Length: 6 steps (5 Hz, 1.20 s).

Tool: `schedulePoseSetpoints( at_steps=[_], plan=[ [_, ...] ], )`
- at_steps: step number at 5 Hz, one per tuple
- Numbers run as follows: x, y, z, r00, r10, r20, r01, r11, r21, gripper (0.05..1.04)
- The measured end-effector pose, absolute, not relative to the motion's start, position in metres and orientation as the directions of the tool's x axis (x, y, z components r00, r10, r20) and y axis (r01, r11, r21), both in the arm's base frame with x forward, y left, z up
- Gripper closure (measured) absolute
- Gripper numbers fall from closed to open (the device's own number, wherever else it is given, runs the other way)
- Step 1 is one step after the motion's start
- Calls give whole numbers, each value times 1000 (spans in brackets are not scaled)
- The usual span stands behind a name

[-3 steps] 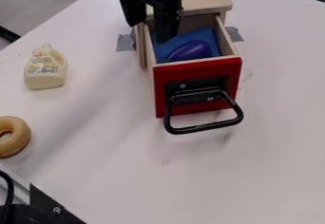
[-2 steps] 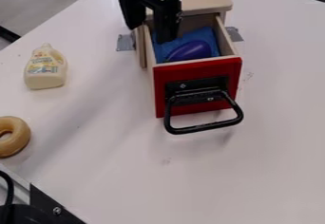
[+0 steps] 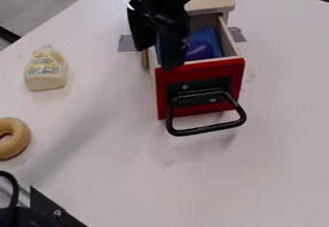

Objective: Close the drawer

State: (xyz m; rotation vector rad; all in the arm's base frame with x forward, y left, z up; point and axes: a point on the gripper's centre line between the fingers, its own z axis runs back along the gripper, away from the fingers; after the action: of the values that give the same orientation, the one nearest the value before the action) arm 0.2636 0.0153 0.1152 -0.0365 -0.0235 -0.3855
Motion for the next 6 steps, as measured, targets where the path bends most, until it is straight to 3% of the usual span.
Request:
schedulePoseSetpoints(
  at_steps=[5, 6],
  plan=[
    [259, -39, 91, 782, -624, -6, 622, 781, -61, 85],
    [247, -53, 88, 746, -666, -9, 664, 745, -69, 85]
  ],
)
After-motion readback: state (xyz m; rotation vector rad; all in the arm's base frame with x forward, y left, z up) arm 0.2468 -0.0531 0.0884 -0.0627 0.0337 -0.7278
